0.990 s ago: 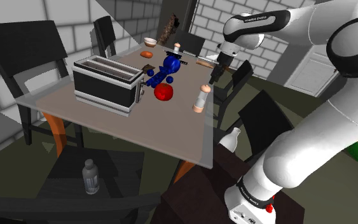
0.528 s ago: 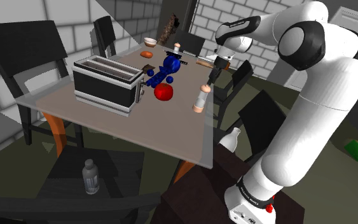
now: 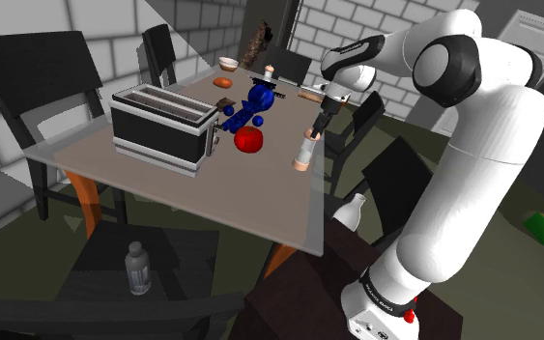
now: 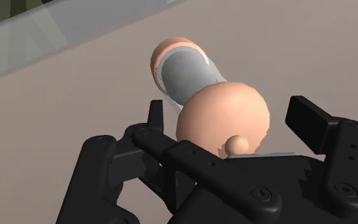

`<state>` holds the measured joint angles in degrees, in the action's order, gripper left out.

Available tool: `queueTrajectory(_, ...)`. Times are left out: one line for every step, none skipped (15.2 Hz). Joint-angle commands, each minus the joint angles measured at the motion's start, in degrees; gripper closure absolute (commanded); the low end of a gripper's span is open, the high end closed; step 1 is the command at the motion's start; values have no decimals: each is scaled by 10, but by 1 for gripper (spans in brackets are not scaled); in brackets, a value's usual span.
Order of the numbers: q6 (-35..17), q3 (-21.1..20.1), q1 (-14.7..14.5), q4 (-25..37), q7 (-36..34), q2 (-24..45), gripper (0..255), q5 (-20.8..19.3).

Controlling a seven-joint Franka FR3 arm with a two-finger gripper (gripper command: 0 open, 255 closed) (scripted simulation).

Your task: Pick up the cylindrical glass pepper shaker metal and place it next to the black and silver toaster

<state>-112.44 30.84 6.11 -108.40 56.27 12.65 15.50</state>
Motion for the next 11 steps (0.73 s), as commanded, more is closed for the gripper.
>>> queueTrajectory(-4,0,0,-3,1,2,0,1)
queueTrajectory(-4,0,0,-3,1,2,0,1)
queueTrajectory(-4,0,0,-3,1,2,0,1)
queueTrajectory(-4,0,0,-3,1,2,0,1)
queueTrajectory(-4,0,0,-3,1,2,0,1)
queueTrajectory(-4,0,0,-3,1,2,0,1)
queueTrajectory(-4,0,0,-3,1,2,0,1)
queueTrajectory(-4,0,0,-3,1,2,255,1)
queueTrajectory(-4,0,0,-3,1,2,255,1)
queueTrajectory(-4,0,0,-3,1,2,255,1)
queueTrajectory(-4,0,0,-2,1,2,255,1)
